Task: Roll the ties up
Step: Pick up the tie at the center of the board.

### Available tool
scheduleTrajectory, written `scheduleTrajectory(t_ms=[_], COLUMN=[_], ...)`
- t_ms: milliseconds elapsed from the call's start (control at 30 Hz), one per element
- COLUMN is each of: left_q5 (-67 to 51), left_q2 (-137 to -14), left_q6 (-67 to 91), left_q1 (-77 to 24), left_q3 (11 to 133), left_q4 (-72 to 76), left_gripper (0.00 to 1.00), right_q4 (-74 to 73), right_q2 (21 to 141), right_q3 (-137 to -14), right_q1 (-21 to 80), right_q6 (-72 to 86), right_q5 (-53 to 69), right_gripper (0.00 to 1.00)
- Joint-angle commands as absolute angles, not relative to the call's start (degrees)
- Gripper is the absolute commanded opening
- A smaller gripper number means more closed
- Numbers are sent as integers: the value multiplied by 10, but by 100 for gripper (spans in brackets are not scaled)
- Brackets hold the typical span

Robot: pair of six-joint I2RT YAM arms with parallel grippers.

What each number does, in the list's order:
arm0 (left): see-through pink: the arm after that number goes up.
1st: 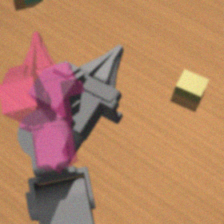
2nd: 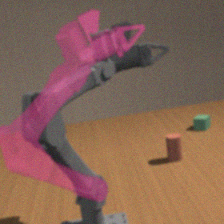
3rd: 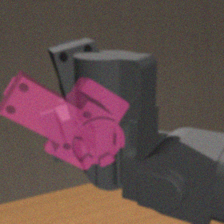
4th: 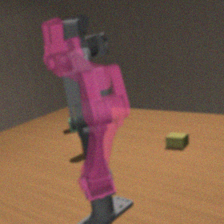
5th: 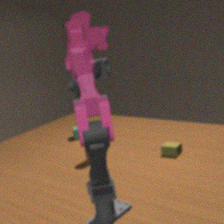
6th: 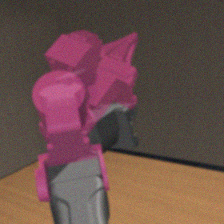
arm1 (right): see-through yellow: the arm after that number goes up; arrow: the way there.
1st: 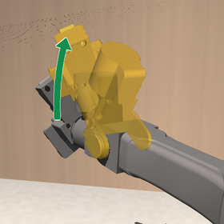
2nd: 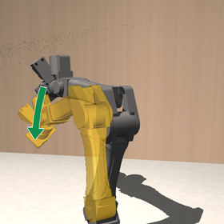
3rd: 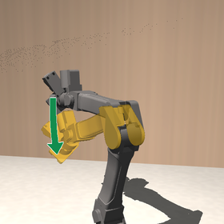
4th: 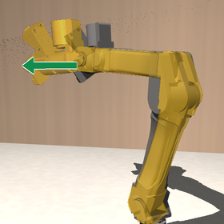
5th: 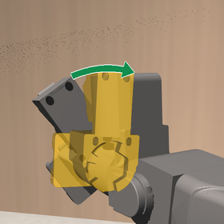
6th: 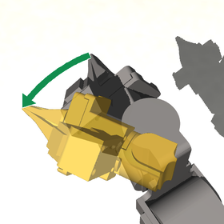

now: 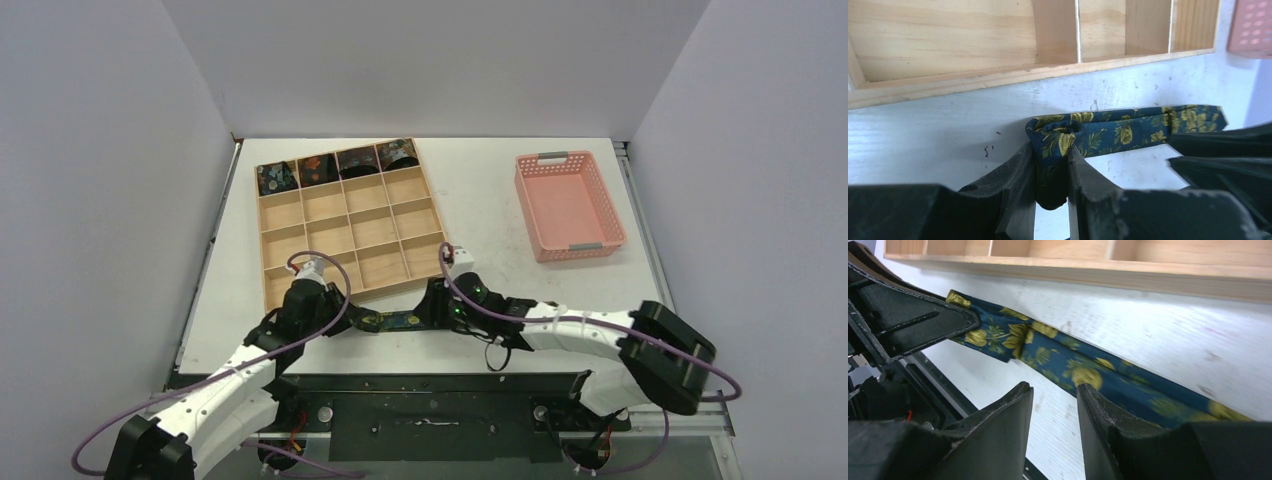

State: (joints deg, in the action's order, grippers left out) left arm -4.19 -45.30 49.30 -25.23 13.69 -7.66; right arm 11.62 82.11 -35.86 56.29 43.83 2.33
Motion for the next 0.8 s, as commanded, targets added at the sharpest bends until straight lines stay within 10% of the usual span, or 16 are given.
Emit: scheduleTrajectory(t_ms=[0,767], left_q5=[100,512], left_q2=[-474,-902], left_q6=[459,609], left_q1=[-318,-596], left_q3=[224,557], left_q4=[-200,-619], left_gripper=[0,0], right_q4=[50,-143], right_q2=[712,387], right_q3=[-300,-187], right_q1=[561,561], right_q6=[418,456], right_q5=[-81,-178], right_gripper=[39,39])
